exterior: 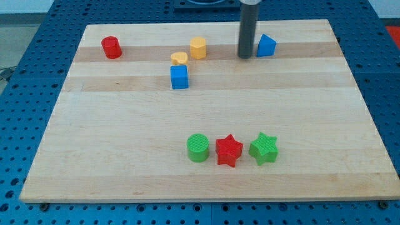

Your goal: Slide the blue triangle towards the top right of the board

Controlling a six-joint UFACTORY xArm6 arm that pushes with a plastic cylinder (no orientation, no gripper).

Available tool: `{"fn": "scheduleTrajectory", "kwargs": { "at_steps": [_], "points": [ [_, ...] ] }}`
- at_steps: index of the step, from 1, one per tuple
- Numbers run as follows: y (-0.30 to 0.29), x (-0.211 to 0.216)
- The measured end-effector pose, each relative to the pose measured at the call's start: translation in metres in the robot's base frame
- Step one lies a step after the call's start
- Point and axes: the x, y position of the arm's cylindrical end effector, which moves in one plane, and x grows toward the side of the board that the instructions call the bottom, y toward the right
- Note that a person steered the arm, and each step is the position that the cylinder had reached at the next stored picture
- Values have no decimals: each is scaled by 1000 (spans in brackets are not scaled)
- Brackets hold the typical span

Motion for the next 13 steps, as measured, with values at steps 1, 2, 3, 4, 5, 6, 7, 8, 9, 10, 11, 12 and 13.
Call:
{"fn": "scheduleTrajectory", "kwargs": {
  "at_steps": [1, 2, 3, 4, 5, 6, 7, 8, 9, 10, 11, 12, 13],
  "points": [
    [20, 0],
    [44, -4],
    [66, -5],
    [68, -5],
    [31, -1],
    [4, -5],
    [5, -6],
    [45, -13],
    [49, -13],
    [48, -13],
    [15, -19],
    [27, -53],
    [29, -55]
  ]
}}
